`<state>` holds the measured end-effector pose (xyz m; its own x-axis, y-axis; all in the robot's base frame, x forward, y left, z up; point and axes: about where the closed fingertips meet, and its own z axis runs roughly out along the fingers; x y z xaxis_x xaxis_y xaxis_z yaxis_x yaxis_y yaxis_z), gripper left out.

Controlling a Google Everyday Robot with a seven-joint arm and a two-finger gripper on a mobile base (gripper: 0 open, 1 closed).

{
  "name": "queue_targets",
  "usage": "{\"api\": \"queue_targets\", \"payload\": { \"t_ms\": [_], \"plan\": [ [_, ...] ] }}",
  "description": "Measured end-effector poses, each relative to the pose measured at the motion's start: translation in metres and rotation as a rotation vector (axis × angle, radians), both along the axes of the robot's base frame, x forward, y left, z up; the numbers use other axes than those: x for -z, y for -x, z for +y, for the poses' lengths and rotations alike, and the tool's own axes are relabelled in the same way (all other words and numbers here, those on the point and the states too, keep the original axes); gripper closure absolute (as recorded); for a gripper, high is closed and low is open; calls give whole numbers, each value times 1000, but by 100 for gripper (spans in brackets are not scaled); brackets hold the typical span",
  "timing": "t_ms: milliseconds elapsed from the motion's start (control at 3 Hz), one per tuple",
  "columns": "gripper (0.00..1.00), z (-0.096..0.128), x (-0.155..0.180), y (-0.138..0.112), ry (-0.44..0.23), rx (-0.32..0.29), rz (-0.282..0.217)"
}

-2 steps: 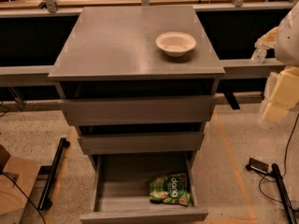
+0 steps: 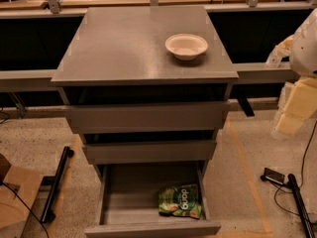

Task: Pick green rice chip bag from bottom drawer and place on counter

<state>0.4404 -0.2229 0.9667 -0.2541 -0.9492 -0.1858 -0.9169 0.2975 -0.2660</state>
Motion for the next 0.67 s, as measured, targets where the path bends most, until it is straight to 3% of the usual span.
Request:
{"api": "queue_targets", "payload": {
  "t_ms": [333, 667],
  "plan": [
    [0, -25, 30, -6, 20, 93, 15],
    [0, -41, 53, -10, -1, 156, 80]
  ]
}}
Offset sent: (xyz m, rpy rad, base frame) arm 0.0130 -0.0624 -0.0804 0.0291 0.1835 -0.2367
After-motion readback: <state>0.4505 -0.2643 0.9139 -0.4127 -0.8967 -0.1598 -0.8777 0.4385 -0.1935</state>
